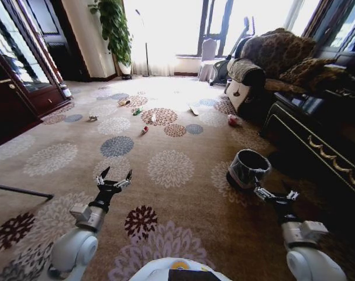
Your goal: Pick up the trash from the ground and place it into the trash bin.
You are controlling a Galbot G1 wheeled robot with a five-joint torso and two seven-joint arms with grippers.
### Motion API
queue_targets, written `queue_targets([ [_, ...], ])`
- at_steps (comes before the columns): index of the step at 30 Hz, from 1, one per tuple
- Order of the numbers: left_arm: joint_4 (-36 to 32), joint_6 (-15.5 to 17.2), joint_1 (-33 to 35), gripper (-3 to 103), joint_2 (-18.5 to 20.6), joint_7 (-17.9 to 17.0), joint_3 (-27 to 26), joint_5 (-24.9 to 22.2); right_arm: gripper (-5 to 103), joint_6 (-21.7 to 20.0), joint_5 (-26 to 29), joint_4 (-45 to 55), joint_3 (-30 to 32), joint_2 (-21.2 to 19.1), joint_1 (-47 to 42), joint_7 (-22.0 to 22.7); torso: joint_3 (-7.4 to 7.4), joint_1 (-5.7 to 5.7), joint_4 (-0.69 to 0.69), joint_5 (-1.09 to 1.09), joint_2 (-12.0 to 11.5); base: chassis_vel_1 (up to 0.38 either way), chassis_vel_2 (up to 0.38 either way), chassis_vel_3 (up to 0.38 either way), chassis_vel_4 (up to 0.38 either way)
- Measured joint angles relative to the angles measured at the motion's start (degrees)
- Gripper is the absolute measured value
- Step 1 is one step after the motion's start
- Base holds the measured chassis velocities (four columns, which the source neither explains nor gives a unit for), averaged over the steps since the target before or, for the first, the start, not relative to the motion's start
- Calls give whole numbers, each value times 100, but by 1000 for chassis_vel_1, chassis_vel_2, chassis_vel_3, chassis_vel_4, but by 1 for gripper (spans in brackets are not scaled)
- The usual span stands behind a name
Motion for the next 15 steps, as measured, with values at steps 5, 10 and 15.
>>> queue_targets([
  [5, 2, -21, 14, 100, -29, 0, -38, 0, 100, 13, -8, 4, -5, -26, -4, 0, 0, 0, 0, 0, 0, 0, 0, 0, 0],
  [10, 14, -43, 41, 100, -44, 8, -60, 21, 100, -7, -30, 2, -11, -43, 22, 0, 0, 0, 0, 0, 0, 0, 0, 0, 0],
  [15, 33, -37, 22, 100, -62, 62, -20, 141, 100, -2, -31, -41, -13, -41, 20, 0, 0, 0, 0, 0, 1, 0, 0, 0, 0],
])
